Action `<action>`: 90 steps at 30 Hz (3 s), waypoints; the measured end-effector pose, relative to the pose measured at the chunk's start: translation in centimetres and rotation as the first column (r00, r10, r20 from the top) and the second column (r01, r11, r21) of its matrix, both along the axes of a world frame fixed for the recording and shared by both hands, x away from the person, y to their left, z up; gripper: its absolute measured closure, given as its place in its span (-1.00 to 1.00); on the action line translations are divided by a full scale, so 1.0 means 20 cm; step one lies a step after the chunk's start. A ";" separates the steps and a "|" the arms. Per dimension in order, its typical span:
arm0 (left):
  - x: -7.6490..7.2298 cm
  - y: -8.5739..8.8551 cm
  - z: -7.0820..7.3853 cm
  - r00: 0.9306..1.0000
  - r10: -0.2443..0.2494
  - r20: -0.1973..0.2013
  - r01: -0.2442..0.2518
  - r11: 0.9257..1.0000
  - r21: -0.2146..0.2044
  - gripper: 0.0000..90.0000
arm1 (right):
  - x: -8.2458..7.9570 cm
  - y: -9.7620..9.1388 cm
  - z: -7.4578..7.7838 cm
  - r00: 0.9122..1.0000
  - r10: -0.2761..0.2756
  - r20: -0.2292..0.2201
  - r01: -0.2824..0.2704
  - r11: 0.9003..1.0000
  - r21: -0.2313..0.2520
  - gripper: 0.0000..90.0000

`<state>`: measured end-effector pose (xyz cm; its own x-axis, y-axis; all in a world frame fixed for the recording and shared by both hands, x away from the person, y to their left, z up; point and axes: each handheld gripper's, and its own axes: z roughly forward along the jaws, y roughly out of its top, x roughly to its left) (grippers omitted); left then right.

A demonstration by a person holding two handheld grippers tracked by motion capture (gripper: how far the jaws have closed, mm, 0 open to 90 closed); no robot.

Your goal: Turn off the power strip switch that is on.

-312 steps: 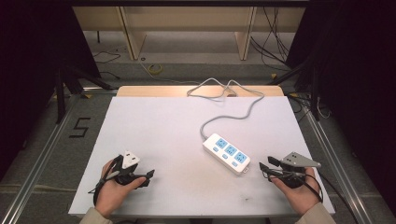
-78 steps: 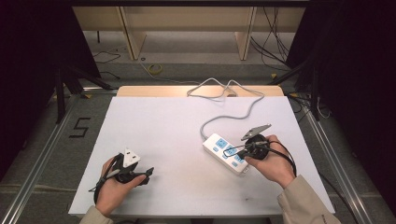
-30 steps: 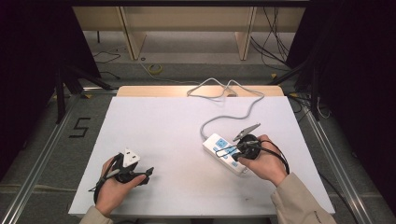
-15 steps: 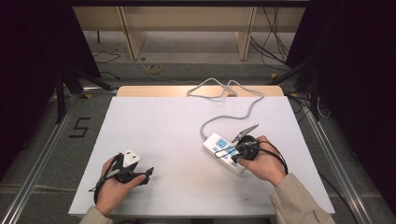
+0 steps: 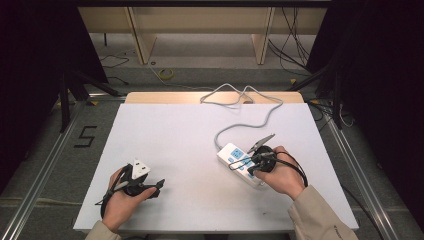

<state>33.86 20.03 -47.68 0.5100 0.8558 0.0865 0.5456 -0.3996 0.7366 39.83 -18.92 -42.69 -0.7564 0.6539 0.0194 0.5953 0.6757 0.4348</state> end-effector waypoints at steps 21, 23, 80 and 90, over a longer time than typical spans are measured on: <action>0.00 0.00 0.00 1.000 -0.001 0.000 0.001 1.000 -0.001 -0.45 | 0.01 0.01 -0.02 1.000 -0.003 -0.011 0.002 1.000 -0.027 1.00; 0.00 0.00 0.00 1.000 -0.002 0.000 0.002 1.000 0.000 -0.45 | 0.01 0.01 -0.02 1.000 -0.007 -0.013 0.007 1.000 -0.030 1.00; 0.00 0.00 0.00 1.000 -0.002 -0.002 0.002 1.000 -0.002 -0.44 | 0.00 0.03 -0.04 1.000 -0.029 -0.003 0.029 0.999 -0.028 1.00; 0.00 0.00 0.00 1.000 0.000 -0.004 0.000 1.000 -0.003 -0.44 | 0.01 0.03 -0.04 0.999 -0.038 -0.015 0.038 0.999 -0.028 1.00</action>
<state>33.83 19.95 -47.73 0.5106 0.8560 0.0816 0.5486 -0.3974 0.7356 39.94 -18.33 -43.50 -0.7306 0.6827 0.0124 0.6275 0.6642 0.4063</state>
